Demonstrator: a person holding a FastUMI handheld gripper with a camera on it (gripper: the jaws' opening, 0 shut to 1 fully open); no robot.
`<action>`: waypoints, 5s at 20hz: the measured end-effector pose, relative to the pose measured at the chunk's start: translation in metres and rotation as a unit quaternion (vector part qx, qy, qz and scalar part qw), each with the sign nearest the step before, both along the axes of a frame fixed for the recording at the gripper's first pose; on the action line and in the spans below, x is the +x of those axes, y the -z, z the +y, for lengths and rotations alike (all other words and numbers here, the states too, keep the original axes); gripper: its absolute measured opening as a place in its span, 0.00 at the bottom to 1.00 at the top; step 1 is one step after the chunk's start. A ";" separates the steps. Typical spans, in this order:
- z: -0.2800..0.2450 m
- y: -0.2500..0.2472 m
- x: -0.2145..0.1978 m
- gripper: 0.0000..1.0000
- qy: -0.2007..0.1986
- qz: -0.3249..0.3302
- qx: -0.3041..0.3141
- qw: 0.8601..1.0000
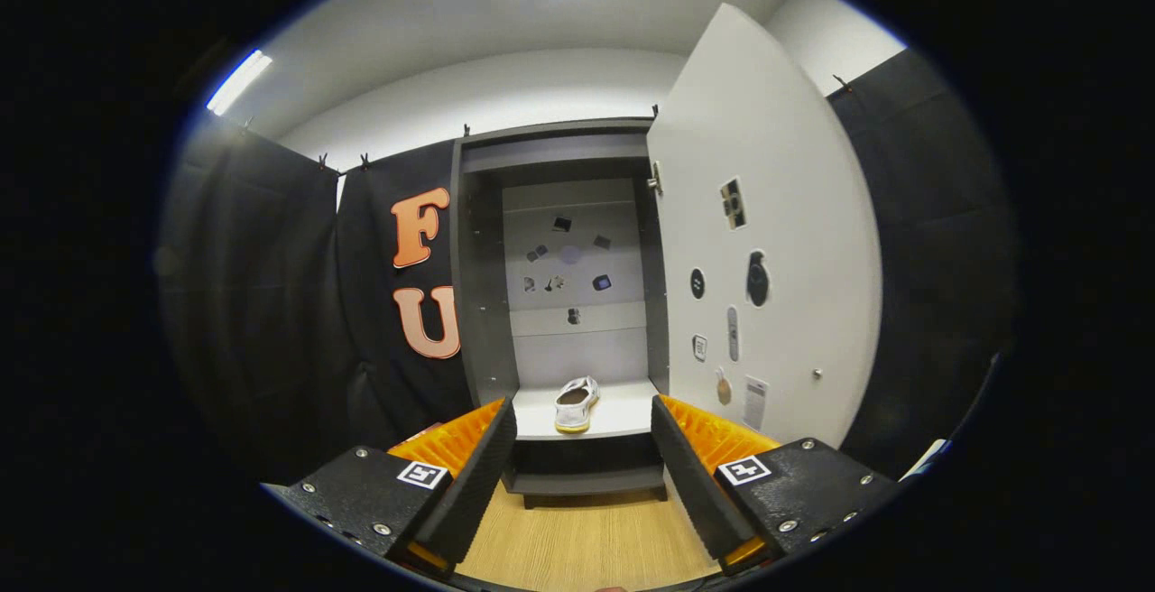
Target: Open the shoe cabinet door, grab the shoes and put them into the shoe cabinet, then close the shoe cabinet door.
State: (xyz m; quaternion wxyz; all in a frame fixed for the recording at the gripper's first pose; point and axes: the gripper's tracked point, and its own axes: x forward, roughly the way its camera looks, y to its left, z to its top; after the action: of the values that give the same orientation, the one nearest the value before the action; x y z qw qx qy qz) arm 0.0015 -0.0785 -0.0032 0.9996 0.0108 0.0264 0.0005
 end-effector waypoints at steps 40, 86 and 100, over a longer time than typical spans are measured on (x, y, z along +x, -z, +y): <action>-0.143 0.026 0.021 0.92 -0.025 0.004 -0.002 1.000; 0.124 0.064 0.232 0.96 -0.054 0.001 -0.014 0.998; 0.137 0.064 0.272 0.97 -0.027 -0.015 -0.030 0.999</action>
State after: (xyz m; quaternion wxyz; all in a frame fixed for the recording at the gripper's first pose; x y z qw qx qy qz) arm 0.2738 0.0586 -0.0667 0.9994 -0.0204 0.0116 0.0266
